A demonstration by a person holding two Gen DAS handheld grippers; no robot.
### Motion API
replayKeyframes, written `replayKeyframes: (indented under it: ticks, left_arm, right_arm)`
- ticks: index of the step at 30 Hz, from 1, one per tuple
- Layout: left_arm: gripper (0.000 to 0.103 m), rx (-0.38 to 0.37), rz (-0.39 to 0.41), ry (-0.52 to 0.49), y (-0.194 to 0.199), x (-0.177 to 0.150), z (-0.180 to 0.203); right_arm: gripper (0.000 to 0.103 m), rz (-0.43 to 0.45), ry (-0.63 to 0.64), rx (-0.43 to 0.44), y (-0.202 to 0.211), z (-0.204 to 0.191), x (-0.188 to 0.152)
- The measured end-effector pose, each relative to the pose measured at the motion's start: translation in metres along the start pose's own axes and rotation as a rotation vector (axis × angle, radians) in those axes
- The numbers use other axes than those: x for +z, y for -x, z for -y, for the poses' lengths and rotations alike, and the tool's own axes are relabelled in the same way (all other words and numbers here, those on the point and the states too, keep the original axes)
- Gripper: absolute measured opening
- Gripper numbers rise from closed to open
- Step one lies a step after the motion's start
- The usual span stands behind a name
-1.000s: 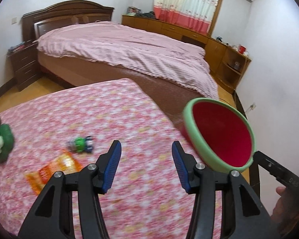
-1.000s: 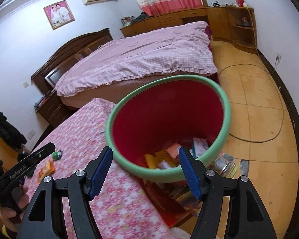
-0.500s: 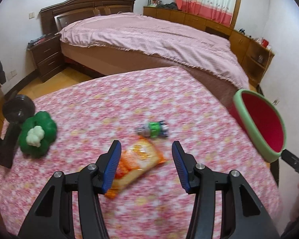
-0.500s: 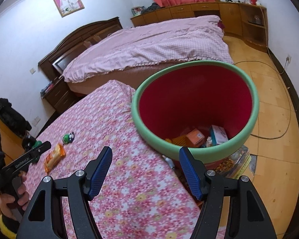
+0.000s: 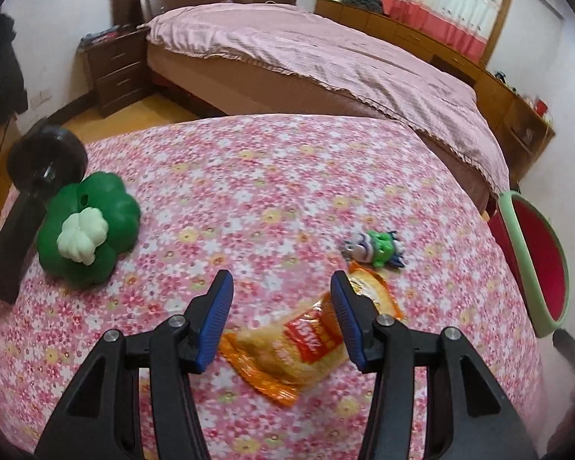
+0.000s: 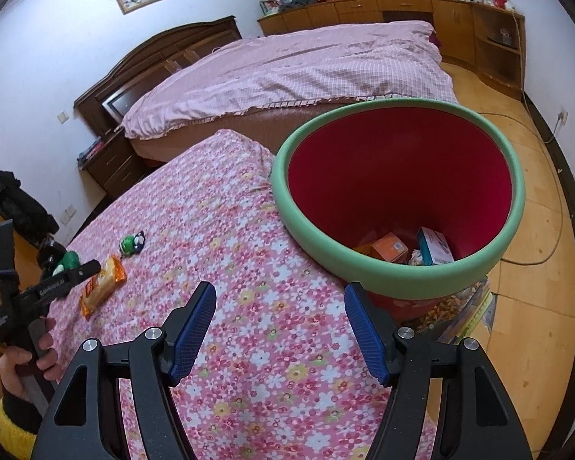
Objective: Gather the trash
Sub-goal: 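Move both tools back to the bed, then grasp the orange snack bag with the left tool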
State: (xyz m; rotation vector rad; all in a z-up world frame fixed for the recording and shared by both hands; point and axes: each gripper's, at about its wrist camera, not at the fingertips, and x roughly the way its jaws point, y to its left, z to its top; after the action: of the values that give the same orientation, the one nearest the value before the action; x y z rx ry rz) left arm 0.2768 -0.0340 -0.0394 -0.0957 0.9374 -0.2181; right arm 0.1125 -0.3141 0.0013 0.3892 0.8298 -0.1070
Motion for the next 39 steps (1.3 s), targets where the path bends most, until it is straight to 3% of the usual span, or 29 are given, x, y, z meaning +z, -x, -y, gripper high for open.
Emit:
replayKeyframes:
  ticks: [6, 15, 26, 35, 39]
  left_arm:
    - [0.053, 0.076, -0.037, 0.075, -0.006, 0.0, -0.023]
    - [0.053, 0.095, -0.072, 0.045, 0.006, -0.024, -0.021]
    - [0.053, -0.011, -0.025, 0.038, 0.045, -0.039, 0.004]
    - [0.053, -0.078, -0.093, -0.035, 0.005, -0.035, 0.034]
    - [0.053, -0.062, -0.045, -0.087, -0.002, -0.035, 0.041]
  right_arm:
    - [0.071, -0.002, 0.002, 0.004, 0.0, -0.002, -0.001]
    - [0.071, -0.01, 0.0, 0.016, 0.003, -0.001, -0.006]
    - [0.071, -0.031, -0.008, 0.031, 0.003, -0.005, -0.012]
    - [0.071, -0.045, 0.019, 0.019, -0.005, -0.015, -0.01]
    - [0.071, -0.049, 0.04, 0.012, -0.008, -0.022, -0.007]
